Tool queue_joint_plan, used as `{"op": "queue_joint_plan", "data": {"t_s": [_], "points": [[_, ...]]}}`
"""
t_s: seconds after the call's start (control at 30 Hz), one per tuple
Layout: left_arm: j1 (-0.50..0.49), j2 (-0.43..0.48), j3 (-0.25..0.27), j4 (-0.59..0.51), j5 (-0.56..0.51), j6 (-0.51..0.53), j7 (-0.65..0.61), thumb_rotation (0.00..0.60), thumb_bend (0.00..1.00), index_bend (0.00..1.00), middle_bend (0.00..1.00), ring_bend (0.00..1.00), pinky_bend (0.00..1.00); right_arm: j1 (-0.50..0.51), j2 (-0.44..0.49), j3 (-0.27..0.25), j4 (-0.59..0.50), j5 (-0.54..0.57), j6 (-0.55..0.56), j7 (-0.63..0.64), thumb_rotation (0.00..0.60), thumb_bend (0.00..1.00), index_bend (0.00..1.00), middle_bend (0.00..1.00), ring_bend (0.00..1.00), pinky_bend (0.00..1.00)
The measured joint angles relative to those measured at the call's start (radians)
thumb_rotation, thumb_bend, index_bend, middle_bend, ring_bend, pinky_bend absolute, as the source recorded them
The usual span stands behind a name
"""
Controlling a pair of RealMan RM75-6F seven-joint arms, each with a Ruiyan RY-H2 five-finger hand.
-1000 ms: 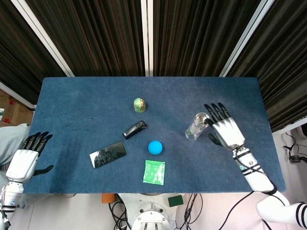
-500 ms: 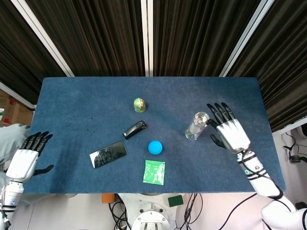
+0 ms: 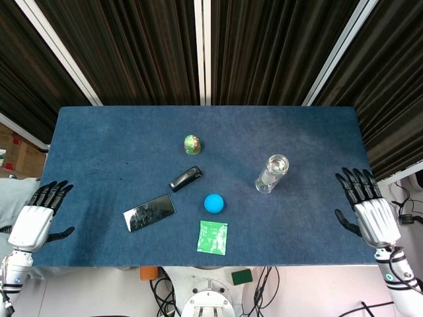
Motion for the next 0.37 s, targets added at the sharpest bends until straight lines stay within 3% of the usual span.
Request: {"op": "queue_joint_plan", "data": {"t_s": [0.2, 0.37], "points": [[0.0, 0.001, 0.0, -0.008, 0.009, 0.008, 0.012, 0.6, 0.04, 0.11, 0.08, 0.05, 0.12, -0.128, -0.117, -0.008, 0.268, 0.093, 0.046, 0.122, 0.6, 0.27, 0.0, 0.0, 0.0, 0.0], [0.003, -0.004, -0.003, -0.008, 0.013, 0.021, 0.019, 0.6, 0.04, 0.11, 0.08, 0.05, 0.12, -0.189, -0.17, 0.009, 0.344, 0.15, 0.053, 0.195, 0.6, 0.27, 0.0, 0.0, 0.0, 0.0]]}}
